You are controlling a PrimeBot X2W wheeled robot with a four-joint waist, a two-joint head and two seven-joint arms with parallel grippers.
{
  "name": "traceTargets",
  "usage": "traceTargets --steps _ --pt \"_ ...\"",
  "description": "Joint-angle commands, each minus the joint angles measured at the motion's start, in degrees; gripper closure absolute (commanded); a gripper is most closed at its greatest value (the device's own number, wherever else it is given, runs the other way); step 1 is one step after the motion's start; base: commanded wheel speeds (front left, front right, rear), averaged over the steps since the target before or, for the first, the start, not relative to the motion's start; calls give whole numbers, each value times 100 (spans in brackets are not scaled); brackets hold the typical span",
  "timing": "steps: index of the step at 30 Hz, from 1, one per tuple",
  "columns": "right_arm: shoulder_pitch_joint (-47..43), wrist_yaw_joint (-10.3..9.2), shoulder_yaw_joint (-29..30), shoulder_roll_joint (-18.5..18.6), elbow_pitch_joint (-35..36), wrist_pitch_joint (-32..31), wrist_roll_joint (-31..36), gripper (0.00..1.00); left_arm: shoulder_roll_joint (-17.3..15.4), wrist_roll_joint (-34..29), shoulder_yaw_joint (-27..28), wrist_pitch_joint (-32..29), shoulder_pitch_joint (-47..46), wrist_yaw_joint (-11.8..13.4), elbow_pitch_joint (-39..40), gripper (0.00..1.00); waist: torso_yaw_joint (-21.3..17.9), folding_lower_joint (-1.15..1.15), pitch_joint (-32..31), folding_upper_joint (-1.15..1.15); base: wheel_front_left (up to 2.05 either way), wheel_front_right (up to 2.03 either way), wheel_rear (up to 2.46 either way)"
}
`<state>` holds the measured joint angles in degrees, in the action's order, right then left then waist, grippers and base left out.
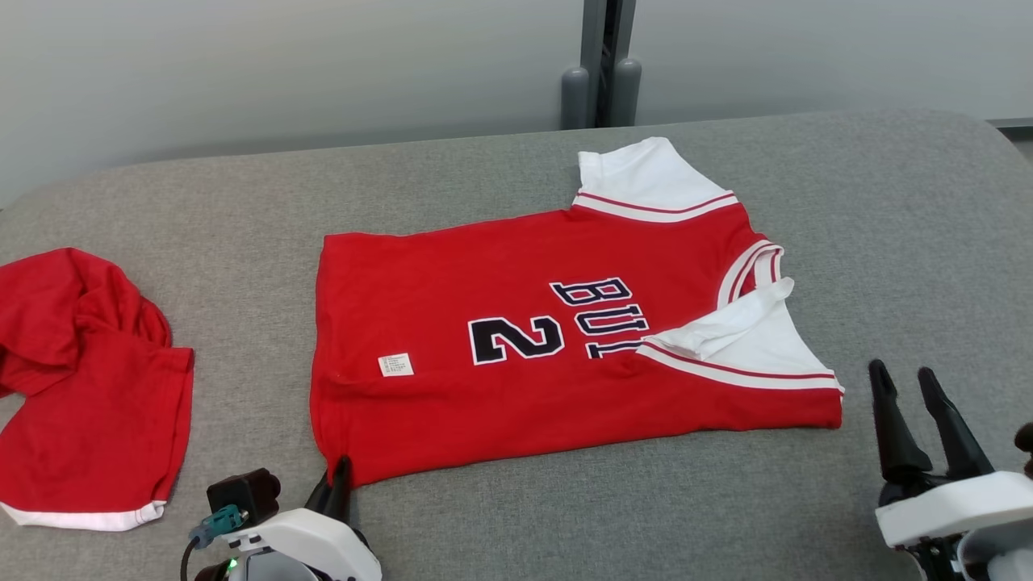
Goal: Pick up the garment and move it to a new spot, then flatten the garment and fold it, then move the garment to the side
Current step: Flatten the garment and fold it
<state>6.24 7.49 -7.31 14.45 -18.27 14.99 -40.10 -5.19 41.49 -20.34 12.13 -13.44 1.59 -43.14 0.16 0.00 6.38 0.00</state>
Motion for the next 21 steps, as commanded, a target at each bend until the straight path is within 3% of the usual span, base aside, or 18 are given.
traceTargets --steps 1,10,21 --pt "-5 0 118 -2 -161 7 57 0 -83 -84 -6 58 -71 55 37 100 36 0 -14 0 0 0 0" --pt "395 0 378 -230 -1052 -404 -231 0 -145 -430 -128 254 106 169 647 100 289 0 35 0 0 0 0" --pt "825 0 326 -113 -2108 -528 -517 0 -194 -614 -359 153 195 244 1012 100 489 0 128 0 0 0 0"
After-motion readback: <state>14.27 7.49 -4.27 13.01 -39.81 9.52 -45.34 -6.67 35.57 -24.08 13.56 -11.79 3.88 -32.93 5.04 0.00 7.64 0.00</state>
